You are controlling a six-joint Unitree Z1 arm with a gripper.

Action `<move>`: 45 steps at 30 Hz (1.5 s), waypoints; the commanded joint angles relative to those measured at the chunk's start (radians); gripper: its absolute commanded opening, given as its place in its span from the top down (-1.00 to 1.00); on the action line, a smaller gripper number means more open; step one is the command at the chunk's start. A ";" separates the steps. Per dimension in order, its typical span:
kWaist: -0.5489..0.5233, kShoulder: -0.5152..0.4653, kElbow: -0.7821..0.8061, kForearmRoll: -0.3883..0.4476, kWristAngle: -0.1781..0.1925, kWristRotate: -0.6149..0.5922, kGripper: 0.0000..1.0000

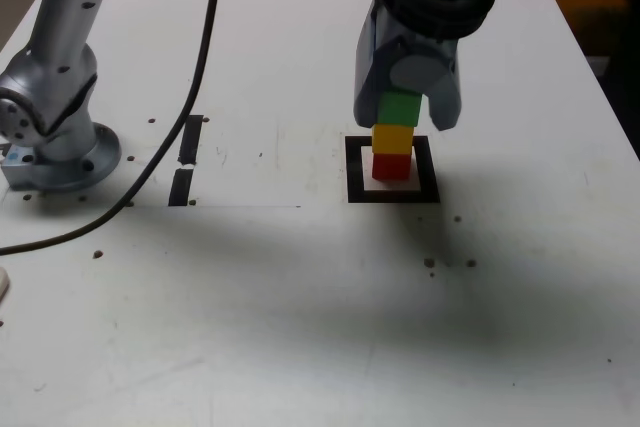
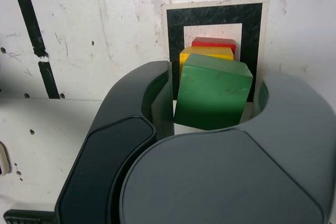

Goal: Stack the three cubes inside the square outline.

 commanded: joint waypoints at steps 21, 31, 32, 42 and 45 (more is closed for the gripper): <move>0.004 -0.337 0.026 0.131 -0.020 0.029 -0.99; 0.001 -0.524 0.481 0.094 0.037 0.066 -0.99; 0.001 -0.543 0.541 0.073 0.043 0.069 -0.99; -0.027 -0.613 0.924 -0.197 -0.037 0.072 -1.00; -0.033 -0.586 0.935 -0.215 -0.081 0.075 -1.00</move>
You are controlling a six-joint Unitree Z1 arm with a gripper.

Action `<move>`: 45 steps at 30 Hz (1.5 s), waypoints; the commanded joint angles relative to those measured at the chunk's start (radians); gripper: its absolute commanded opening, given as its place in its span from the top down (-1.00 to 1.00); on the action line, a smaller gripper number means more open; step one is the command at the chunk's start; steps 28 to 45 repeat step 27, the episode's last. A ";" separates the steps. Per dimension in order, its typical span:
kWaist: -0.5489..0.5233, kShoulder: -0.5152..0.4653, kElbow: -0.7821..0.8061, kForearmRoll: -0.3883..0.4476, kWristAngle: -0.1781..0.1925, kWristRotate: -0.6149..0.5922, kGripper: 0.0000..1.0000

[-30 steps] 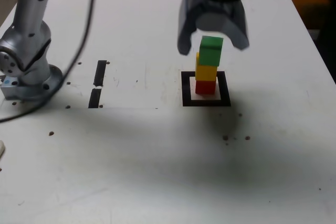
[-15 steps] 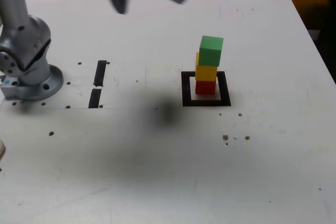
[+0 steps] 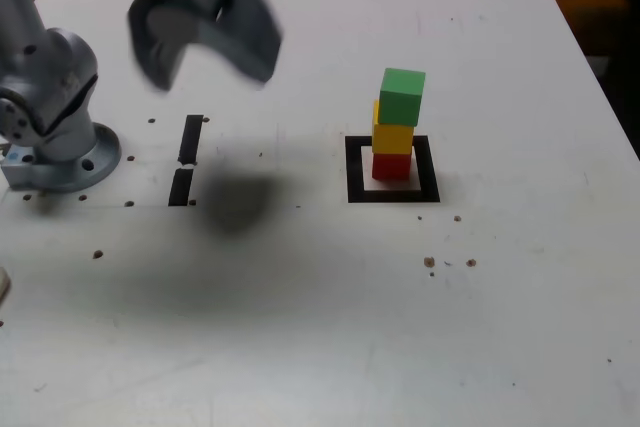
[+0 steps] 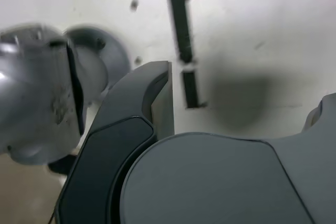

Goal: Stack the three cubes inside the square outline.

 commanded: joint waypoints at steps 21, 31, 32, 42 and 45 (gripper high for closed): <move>0.000 -0.044 0.260 -0.168 -0.090 0.058 -1.00; -0.012 -0.021 0.298 -0.277 -0.085 0.102 -1.00; -0.012 -0.021 0.298 -0.277 -0.085 0.102 -1.00; -0.012 -0.021 0.298 -0.277 -0.085 0.102 -1.00; -0.012 -0.021 0.298 -0.277 -0.085 0.102 -1.00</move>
